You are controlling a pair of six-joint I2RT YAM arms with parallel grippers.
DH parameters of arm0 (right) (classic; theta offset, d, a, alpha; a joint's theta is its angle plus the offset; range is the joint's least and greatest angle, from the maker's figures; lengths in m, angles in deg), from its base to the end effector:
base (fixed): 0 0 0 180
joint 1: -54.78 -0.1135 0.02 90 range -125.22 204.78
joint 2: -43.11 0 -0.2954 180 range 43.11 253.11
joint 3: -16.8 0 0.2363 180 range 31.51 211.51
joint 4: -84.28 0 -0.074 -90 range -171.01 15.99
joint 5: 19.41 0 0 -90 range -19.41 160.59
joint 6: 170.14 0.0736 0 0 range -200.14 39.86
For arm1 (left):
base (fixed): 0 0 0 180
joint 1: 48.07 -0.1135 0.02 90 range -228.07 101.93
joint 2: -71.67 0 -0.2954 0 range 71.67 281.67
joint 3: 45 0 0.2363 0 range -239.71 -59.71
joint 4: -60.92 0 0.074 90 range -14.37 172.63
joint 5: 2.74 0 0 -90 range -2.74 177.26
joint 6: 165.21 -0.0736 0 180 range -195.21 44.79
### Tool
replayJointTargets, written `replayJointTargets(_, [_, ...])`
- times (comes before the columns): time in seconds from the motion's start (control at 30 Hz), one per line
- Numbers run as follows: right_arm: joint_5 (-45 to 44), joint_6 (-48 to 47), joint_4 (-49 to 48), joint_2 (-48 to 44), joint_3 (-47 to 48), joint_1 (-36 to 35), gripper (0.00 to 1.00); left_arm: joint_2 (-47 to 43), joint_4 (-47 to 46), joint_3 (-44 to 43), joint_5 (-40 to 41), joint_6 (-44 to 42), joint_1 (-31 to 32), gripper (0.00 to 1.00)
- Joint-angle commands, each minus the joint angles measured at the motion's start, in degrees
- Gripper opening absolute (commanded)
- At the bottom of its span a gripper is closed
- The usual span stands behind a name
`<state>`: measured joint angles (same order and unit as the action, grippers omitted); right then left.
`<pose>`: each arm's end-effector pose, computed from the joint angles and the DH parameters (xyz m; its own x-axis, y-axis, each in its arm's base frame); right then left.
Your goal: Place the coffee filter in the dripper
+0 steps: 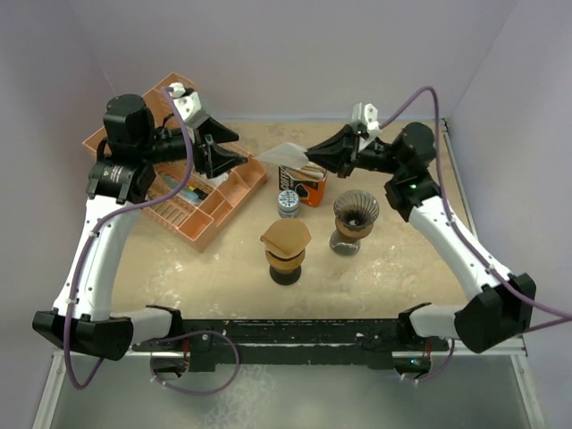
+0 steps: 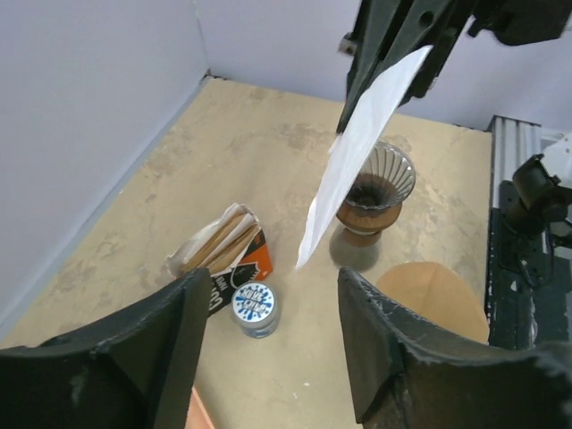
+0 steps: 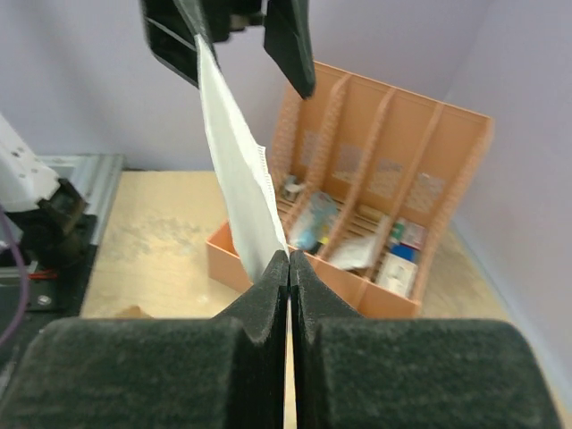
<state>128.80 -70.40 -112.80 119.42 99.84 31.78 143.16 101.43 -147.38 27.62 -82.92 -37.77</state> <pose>0.2406 0.1701 0.4737 0.2103 0.1861 -0.9598 -0.9712 0.1518 -0.1834 0.2234 -0.1052 0.4963 -0.0385 0.0759 -0.9964 0.9411 0.3380 -0.0106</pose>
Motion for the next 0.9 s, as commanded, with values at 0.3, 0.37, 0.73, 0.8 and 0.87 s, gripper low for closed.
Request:
replayJointTargets(0.3, [-14.7, -27.0, 38.6, -12.7, 10.1, 8.3, 0.00, 2.8, 6.9, -7.4, 15.5, -5.4, 0.2, 0.68])
replayJointTargets(0.37, [-17.3, -29.4, 43.5, -13.0, 12.2, 8.3, 0.00, 2.9, 6.8, -6.9, 17.1, -6.2, 0.2, 0.69])
replayJointTargets(0.73, [-27.6, -43.6, 67.8, -11.9, 19.4, 8.3, 0.00, 2.7, 4.6, -3.2, 21.1, -7.9, 0.2, 0.73])
replayJointTargets(0.8, [-29.4, -45.8, 71.5, -12.1, 19.2, 8.3, 0.00, 2.8, 4.1, -2.6, 21.0, -7.9, 0.3, 0.73])
replayJointTargets(0.87, [-30.1, -48.7, 74.8, -12.3, 18.4, 8.3, 0.00, 3.0, 4.1, -2.1, 21.0, -8.3, 0.4, 0.73])
